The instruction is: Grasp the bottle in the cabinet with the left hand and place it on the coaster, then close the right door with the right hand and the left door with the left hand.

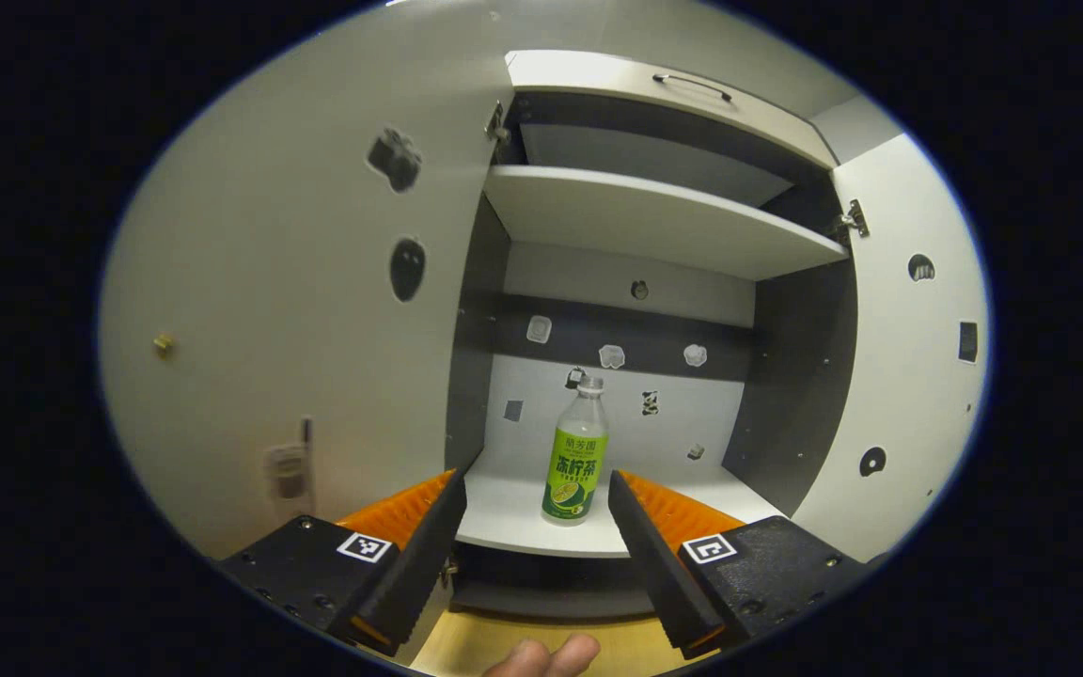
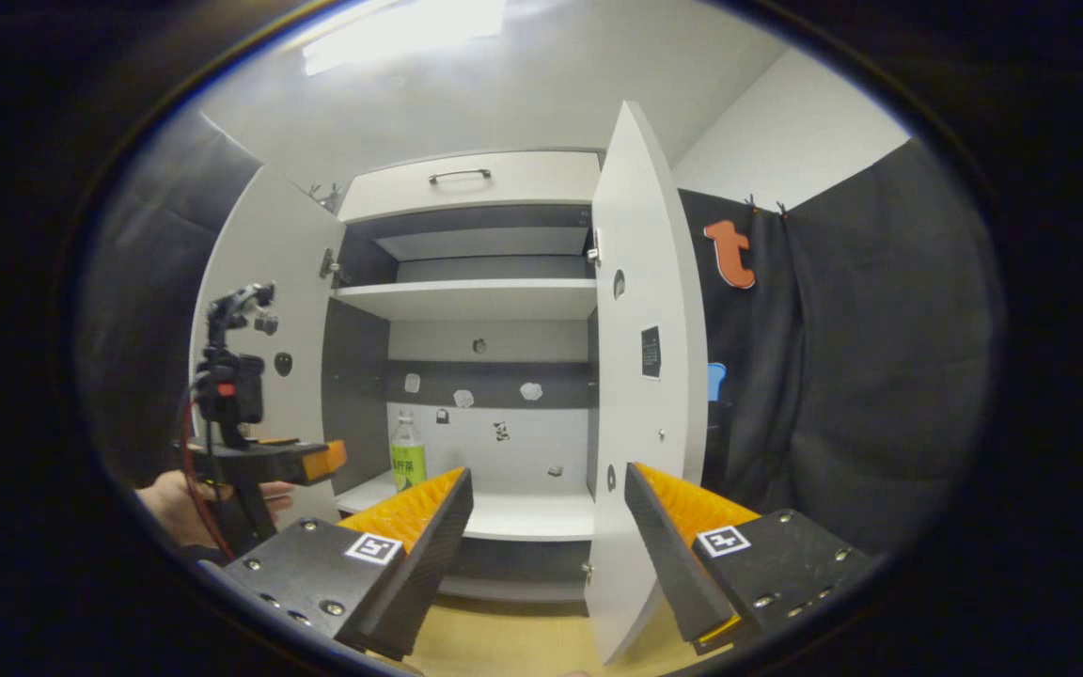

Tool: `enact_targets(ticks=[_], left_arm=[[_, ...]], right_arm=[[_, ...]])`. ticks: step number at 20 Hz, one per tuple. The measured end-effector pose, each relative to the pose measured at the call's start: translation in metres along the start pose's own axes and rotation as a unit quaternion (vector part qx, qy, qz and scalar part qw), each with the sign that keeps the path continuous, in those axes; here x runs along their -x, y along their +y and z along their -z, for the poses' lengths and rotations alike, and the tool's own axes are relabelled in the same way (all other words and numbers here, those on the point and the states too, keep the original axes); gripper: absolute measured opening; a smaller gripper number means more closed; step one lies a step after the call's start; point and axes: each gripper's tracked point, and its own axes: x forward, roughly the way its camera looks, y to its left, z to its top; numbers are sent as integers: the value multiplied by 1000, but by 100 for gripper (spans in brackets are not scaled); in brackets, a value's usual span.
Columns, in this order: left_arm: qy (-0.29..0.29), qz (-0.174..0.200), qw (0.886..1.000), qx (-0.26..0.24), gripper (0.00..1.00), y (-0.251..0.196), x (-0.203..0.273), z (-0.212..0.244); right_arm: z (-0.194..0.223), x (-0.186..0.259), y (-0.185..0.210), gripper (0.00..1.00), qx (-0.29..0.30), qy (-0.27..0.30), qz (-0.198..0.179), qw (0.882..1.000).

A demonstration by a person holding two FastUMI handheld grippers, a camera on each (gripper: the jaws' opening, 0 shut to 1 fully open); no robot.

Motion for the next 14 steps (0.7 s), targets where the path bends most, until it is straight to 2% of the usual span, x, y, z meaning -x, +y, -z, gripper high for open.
enact_targets(ticks=[3,6,8,10,14], left_arm=[[14,19,1000,3,97,-13,-48,18],[7,34,999,-15,97,-29,-90,26],[-11,34,999,-36,96,-34,-117,20],[-26,13,998,-53,96,-29,-141,13],[4,16,1000,-17,96,-27,-174,25]], right_arm=[[2,-5,3,98,6,2,-6,1000],[4,-14,7,98,3,3,-11,1000],[9,-18,7,98,3,7,-10,1000],[20,-18,7,98,13,17,-9,1000],[40,-8,-4,98,33,46,7,998]])
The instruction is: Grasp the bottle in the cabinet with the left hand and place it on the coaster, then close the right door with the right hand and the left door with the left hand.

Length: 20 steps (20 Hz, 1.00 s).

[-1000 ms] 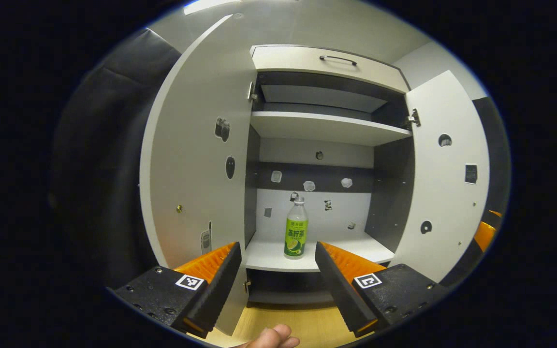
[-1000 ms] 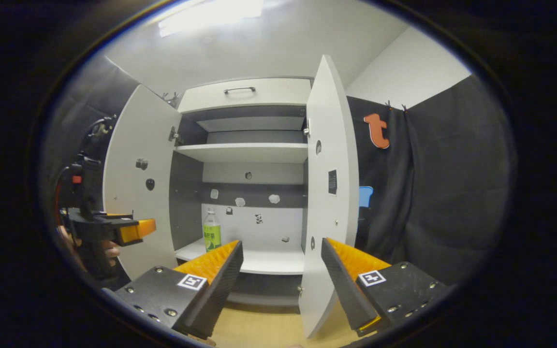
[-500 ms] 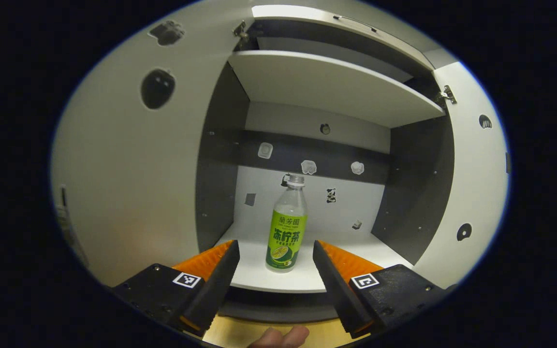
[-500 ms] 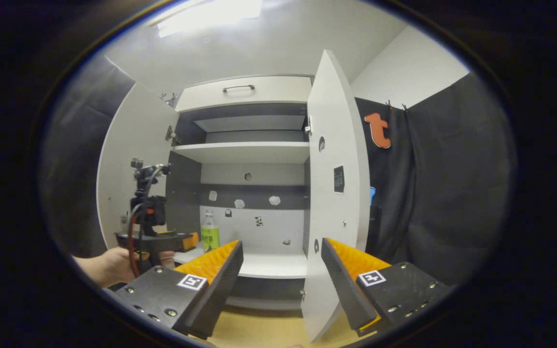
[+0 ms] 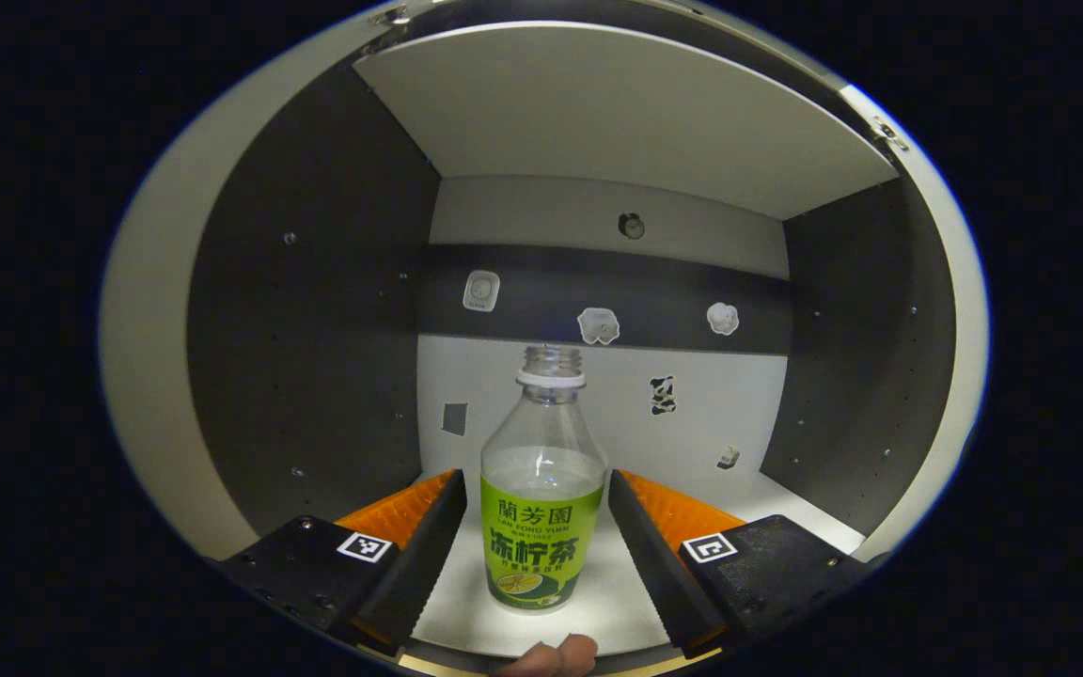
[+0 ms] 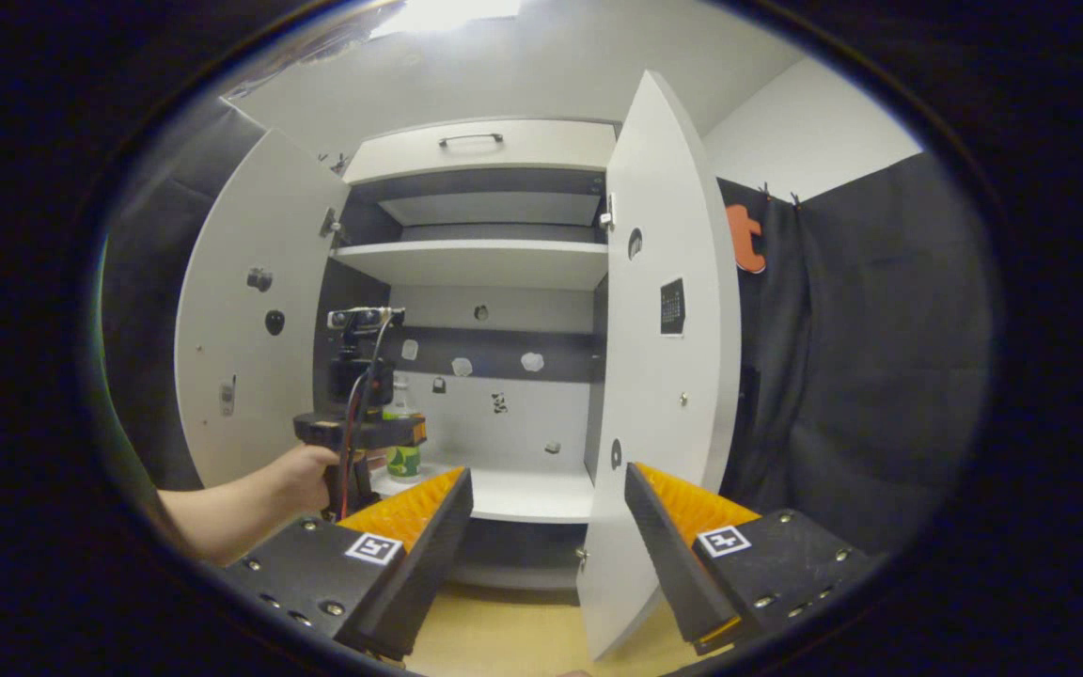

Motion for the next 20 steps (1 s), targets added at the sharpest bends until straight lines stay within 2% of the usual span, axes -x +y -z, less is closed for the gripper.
enact_targets(ticks=[2,3,5,9,13,17,20], left_arm=[[26,33,999,11,96,-11,-7,9],[20,42,999,23,84,-14,2,1],[31,63,997,32,81,-23,6,2],[13,79,997,-3,80,-31,51,-14],[12,114,993,34,80,-44,118,-29],[20,125,990,68,80,-47,178,-40],[25,114,991,72,80,-38,220,-46]], right_arm=[[1,7,-4,98,-3,2,5,1000],[0,11,-5,98,-5,1,6,1000],[-4,19,-7,98,-10,-3,8,1000],[-11,40,-7,98,-16,-14,8,1000],[-14,65,-2,98,-19,-18,-4,1000],[-15,86,-7,98,-25,-9,-4,1000],[-20,105,-5,99,-33,-16,-14,999]])
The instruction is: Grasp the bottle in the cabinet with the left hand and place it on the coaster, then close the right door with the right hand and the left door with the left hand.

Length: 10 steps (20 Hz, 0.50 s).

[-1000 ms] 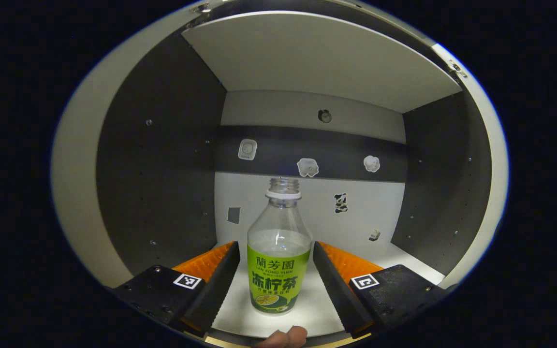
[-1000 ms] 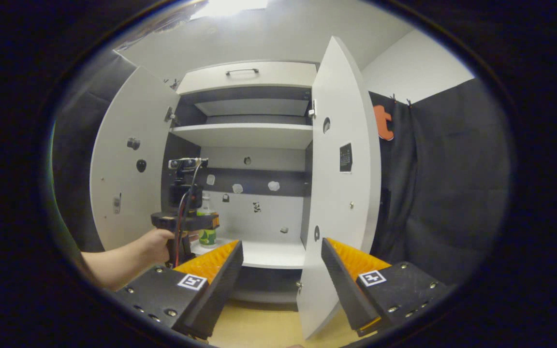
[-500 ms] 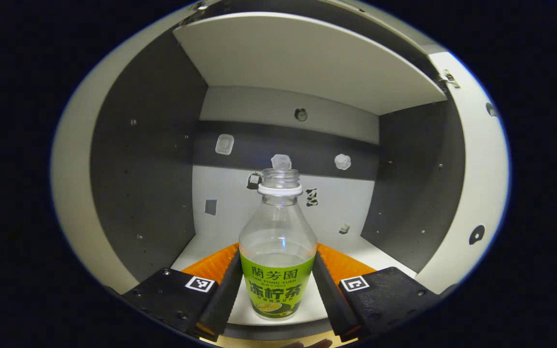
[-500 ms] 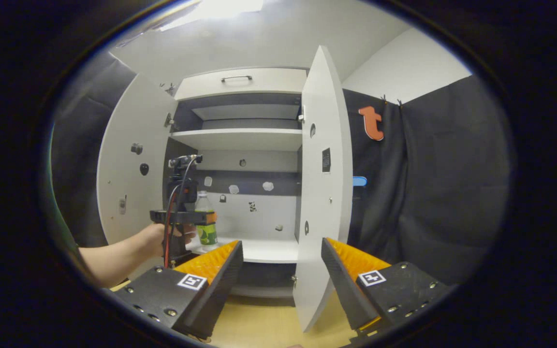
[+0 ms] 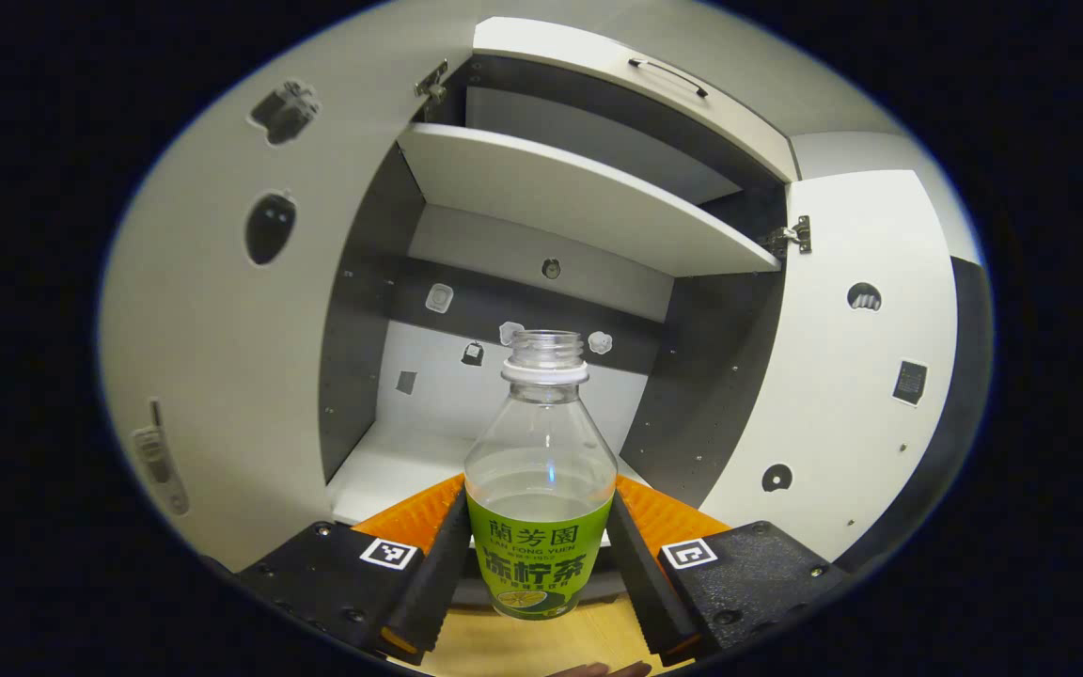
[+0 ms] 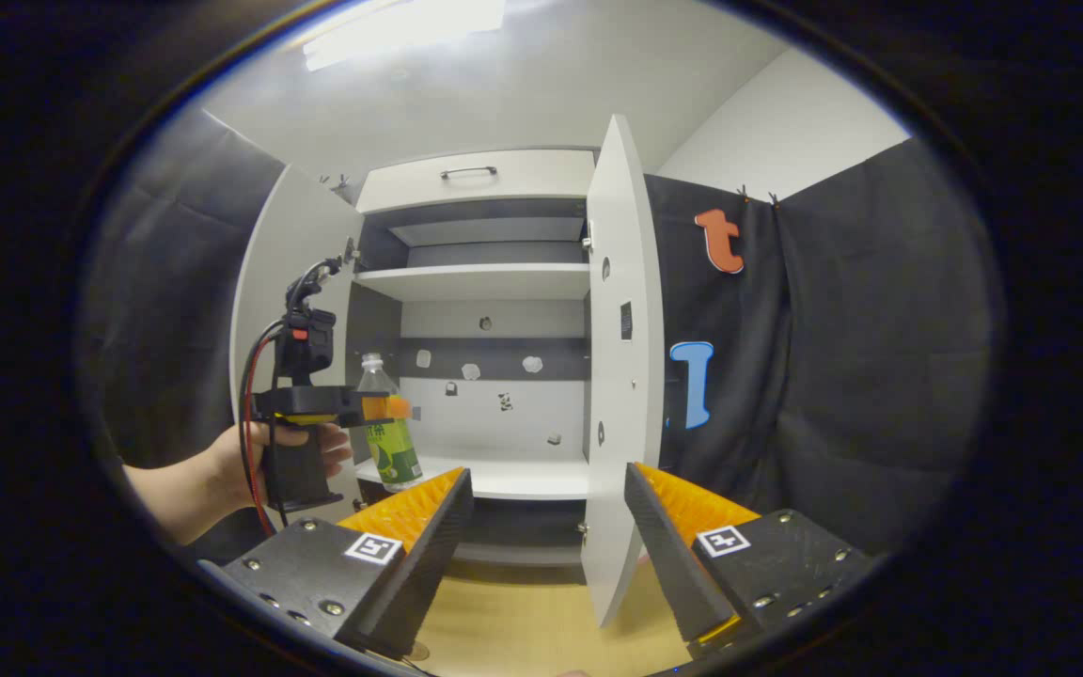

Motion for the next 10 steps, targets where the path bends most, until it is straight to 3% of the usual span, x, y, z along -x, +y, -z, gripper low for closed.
enact_targets(ticks=[6,10], left_arm=[[-11,-2,1000,-7,80,0,75,1],[3,-22,1000,-11,80,13,104,32]], right_arm=[[-6,28,1,98,-12,-17,-16,1000],[-4,36,-3,98,-11,-17,-23,1000]])
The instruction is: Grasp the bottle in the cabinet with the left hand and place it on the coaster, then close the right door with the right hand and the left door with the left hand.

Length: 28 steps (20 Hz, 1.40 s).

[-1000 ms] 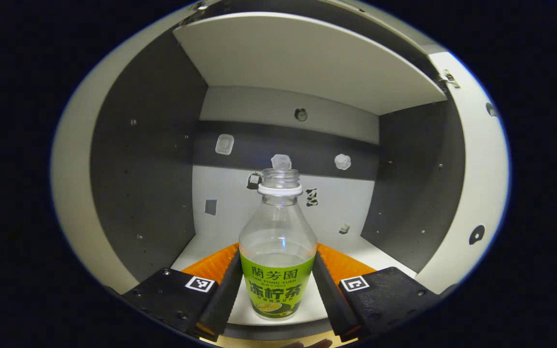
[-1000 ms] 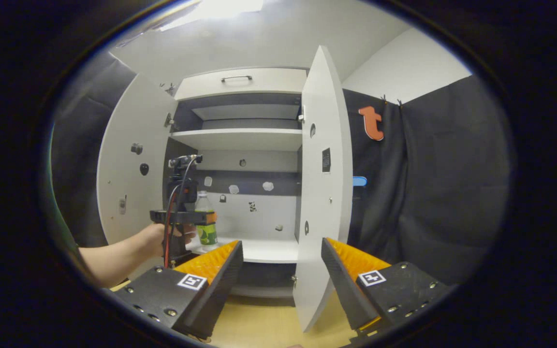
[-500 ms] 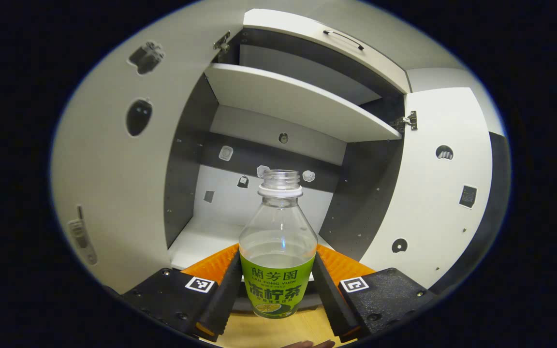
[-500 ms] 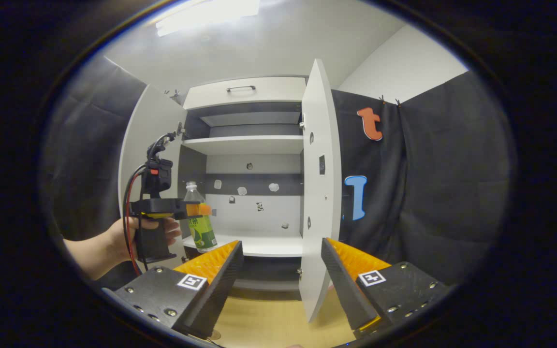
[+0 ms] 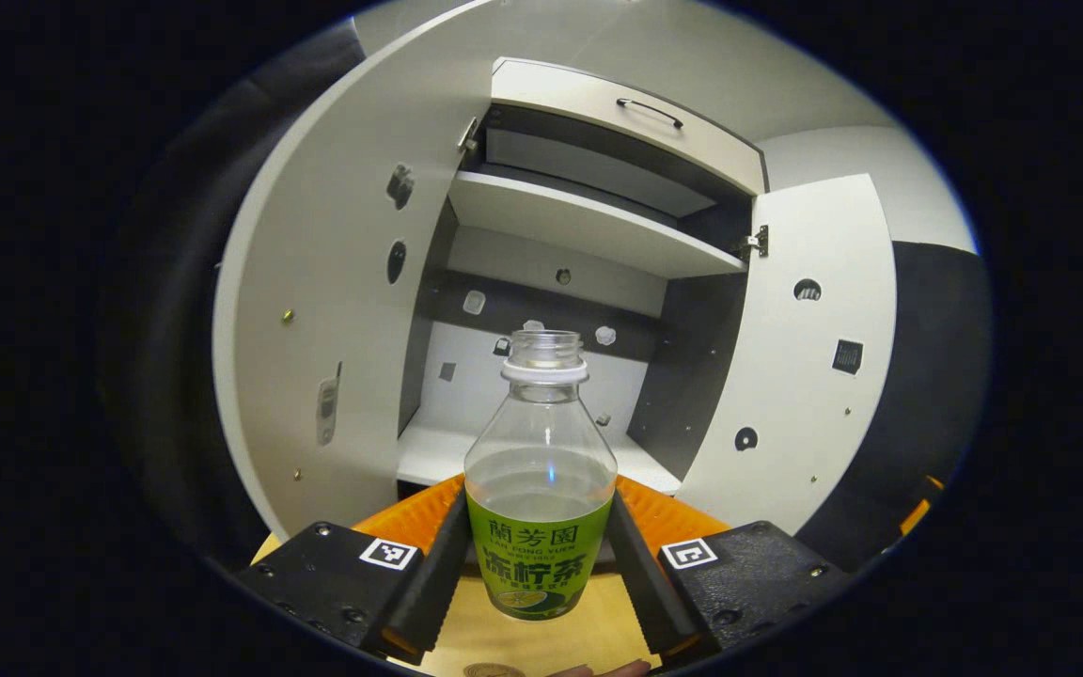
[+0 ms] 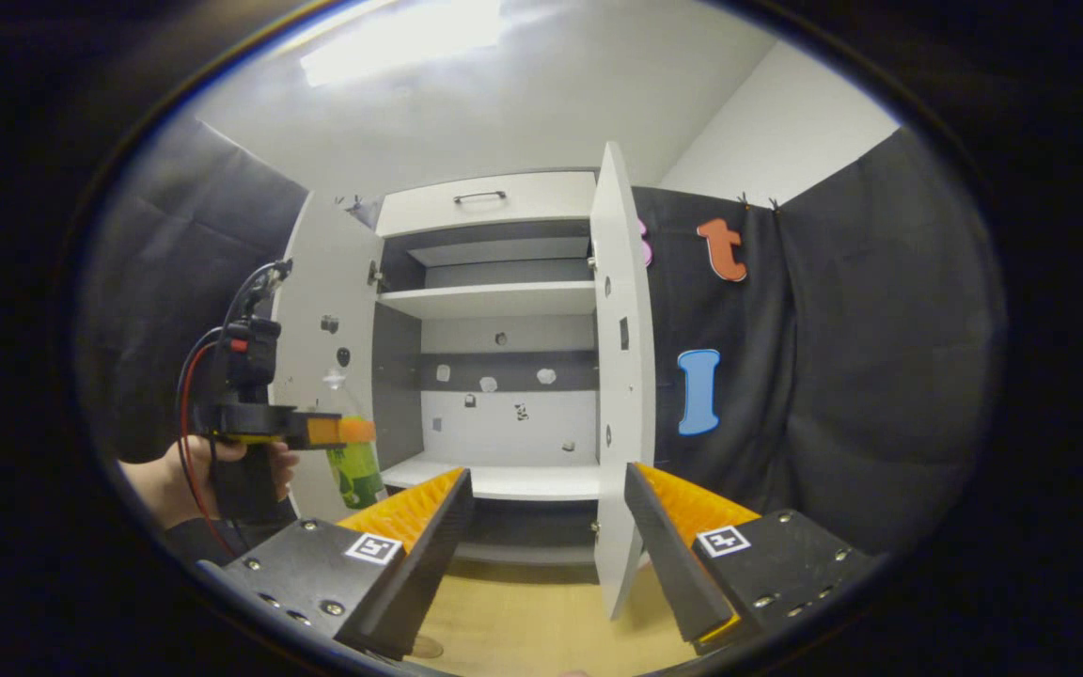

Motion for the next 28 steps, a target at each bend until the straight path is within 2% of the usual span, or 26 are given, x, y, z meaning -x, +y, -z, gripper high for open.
enact_targets(ticks=[4,8,13,18,22,23,26,28], left_arm=[[18,0,1000,1,80,8,18,54],[46,4,999,1,80,13,36,125],[29,-3,999,-43,80,25,46,200],[62,19,997,-51,80,27,59,284],[65,24,995,-71,80,32,58,313],[66,25,995,-70,80,32,57,319],[73,27,994,-75,81,34,53,337],[74,8,992,-99,81,44,50,345]], right_arm=[[6,0,-3,98,-3,6,-5,1000],[10,0,-8,98,12,6,-5,1000],[26,3,-8,98,-10,24,-10,1000],[33,-9,-7,98,18,26,-9,999],[46,-19,-1,98,30,43,-14,999],[49,-21,1,94,33,47,-16,998],[61,-25,10,99,31,62,-27,997],[66,-28,13,98,34,69,-28,997]])
